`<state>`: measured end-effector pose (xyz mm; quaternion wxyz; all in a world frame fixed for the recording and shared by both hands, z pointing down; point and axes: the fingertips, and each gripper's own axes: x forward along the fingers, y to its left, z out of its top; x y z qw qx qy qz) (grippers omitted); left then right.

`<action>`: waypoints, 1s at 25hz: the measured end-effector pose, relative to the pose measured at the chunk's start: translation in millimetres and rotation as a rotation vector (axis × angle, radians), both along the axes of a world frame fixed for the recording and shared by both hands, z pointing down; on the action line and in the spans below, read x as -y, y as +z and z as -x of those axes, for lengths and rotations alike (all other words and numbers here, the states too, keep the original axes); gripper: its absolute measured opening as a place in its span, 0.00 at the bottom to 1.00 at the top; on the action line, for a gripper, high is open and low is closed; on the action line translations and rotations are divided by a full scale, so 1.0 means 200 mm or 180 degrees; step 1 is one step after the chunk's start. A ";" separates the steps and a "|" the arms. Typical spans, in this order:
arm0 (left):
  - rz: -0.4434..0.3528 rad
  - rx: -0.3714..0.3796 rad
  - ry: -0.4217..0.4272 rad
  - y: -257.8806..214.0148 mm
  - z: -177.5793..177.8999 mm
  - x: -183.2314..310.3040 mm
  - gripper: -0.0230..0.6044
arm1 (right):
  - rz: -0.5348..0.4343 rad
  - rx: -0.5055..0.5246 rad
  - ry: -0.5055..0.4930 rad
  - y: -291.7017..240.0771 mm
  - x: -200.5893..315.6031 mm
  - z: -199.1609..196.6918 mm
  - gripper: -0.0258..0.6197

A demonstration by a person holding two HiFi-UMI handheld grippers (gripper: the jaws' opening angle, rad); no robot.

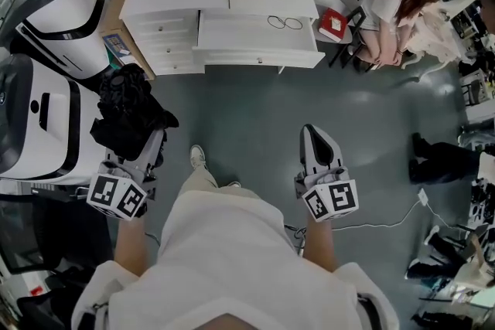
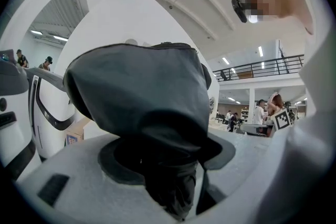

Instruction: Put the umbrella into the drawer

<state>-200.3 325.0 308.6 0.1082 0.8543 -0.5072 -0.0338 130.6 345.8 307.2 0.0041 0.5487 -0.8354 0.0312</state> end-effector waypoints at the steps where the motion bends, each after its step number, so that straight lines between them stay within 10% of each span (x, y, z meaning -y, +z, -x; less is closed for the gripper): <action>1: 0.0028 -0.0032 -0.0004 0.01 0.00 0.02 0.49 | 0.0022 -0.0012 -0.0010 0.01 0.01 0.00 0.04; 25: 0.0090 -0.0265 0.0361 0.07 0.07 1.42 0.49 | 0.0228 -0.0136 0.0255 -0.04 1.27 0.20 0.04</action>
